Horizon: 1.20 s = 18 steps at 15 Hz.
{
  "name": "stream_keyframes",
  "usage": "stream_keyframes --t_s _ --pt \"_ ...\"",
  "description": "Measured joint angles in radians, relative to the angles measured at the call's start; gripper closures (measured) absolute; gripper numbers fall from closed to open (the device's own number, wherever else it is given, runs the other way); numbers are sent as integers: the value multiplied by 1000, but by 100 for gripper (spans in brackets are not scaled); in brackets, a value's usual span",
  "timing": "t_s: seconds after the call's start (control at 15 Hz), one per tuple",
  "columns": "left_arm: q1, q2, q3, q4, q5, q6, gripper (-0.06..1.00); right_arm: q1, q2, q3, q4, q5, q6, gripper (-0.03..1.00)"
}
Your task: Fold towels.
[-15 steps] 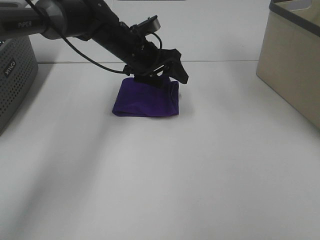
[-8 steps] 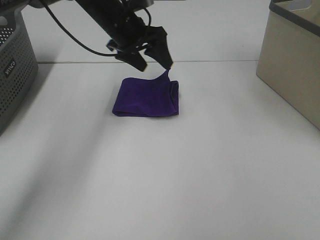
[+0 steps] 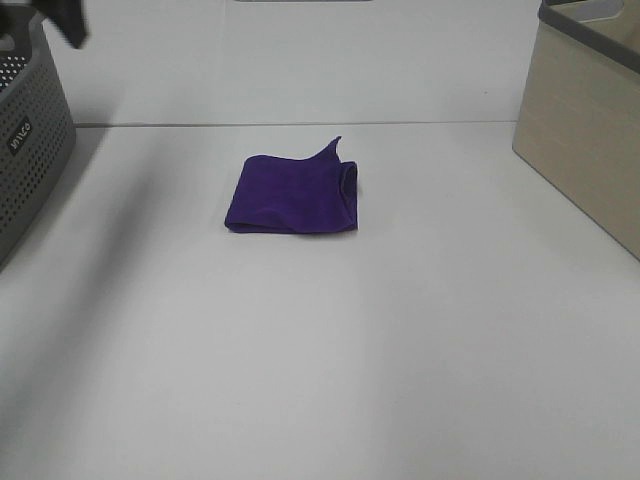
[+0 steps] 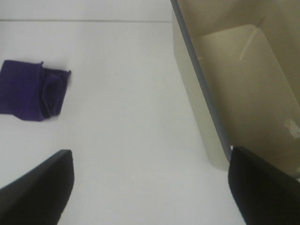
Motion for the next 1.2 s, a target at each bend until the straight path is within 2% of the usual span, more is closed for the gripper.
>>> stream_keyframes --t_s 0.2,0.33,0.4,0.47,0.67,0.8,1.0,1.2 --pt "176 -429 405 37 -51 11 12 0 -267 271 -8 1 2 10" --pt "247 -737 629 37 -116 84 11 0 -480 441 -8 1 18 10" --pt "259 -944 798 34 -194 147 11 0 -654 547 -12 1 31 10" --pt "260 -1066 889 27 -218 177 13 0 -755 611 -33 2 30 10" --pt "260 -1392 1171 2 -216 205 17 0 -1004 741 -85 3 -4 10" --pt "260 -1581 1303 -32 -193 206 17 0 -1132 799 -87 3 -25 10" --pt "219 -1762 1400 -105 -165 218 18 0 -1254 853 -90 3 -42 10" --pt "190 -1923 1463 -123 -142 222 18 0 -1316 910 -91 3 -68 10"
